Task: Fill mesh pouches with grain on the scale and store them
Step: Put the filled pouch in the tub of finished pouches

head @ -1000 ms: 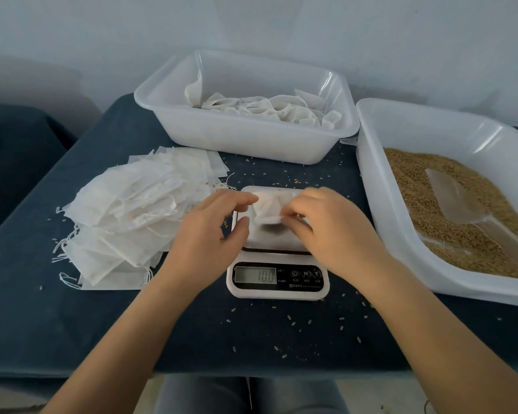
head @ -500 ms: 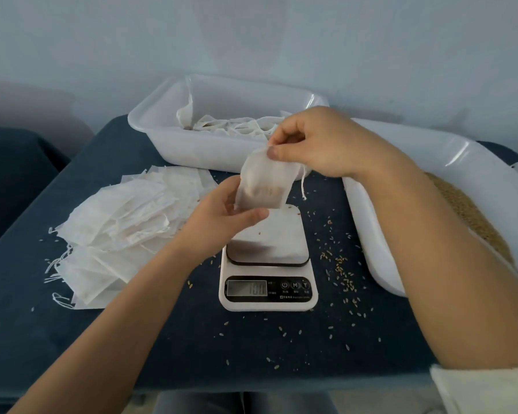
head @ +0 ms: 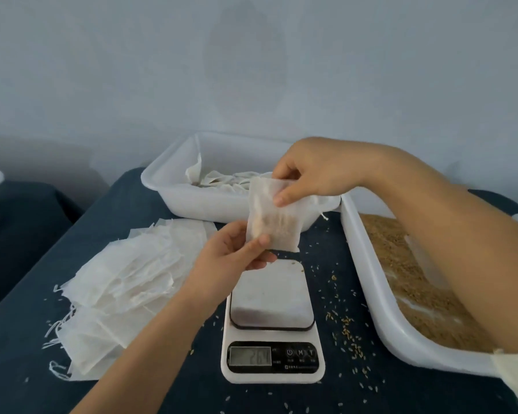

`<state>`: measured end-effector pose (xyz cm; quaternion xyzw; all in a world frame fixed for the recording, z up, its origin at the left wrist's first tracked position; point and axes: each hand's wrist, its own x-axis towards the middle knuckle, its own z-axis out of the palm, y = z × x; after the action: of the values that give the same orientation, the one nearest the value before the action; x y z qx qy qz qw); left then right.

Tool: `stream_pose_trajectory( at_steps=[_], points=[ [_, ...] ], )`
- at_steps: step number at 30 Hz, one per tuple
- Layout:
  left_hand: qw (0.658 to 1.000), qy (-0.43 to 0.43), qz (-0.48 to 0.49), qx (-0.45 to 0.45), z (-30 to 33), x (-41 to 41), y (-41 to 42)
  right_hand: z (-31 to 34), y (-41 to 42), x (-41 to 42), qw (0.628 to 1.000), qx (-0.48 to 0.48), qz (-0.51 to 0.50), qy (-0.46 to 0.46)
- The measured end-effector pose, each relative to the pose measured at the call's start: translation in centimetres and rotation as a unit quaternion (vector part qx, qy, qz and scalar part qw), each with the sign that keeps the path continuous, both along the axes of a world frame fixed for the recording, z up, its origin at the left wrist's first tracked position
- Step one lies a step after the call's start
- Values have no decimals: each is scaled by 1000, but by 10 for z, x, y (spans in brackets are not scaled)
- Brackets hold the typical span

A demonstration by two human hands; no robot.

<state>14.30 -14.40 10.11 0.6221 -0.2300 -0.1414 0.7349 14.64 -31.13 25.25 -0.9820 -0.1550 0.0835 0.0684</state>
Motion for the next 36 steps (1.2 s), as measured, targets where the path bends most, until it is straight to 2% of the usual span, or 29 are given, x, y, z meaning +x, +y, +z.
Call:
stream_pose_trajectory(
  at_steps=[3, 8, 12, 19, 23, 25, 28, 30, 34, 36],
  points=[
    [999, 18, 37, 10, -2, 8, 0, 17, -8, 18, 1000, 20, -11, -1],
    [995, 32, 75, 58, -4, 30, 10, 29, -31, 75, 998, -29, -49, -29],
    [991, 33, 100, 87, -6, 45, 25, 20, -43, 130, 994, -27, -90, -58],
    [976, -22, 83, 202, -14, 62, 38, -25, -42, 223, 986, -47, -131, -97],
    [970, -9, 2, 243, -18, 73, 36, -62, -30, 268, 981, -14, -154, -113],
    [982, 25, -2, 189, -16, 83, 35, -83, -23, 282, 980, -15, -163, -112],
    [977, 9, -13, 212, -7, 78, 40, -112, -13, 290, 983, -41, -169, -67],
    [979, -5, 20, 205, -12, 83, 42, -125, -10, 290, 985, -49, -161, -43],
    [983, 19, 18, 181, -18, 79, 40, -138, -10, 287, 988, -43, -138, -45],
    [985, -3, 44, 165, -19, 71, 43, -139, -12, 283, 989, -39, -137, -45]
  ],
)
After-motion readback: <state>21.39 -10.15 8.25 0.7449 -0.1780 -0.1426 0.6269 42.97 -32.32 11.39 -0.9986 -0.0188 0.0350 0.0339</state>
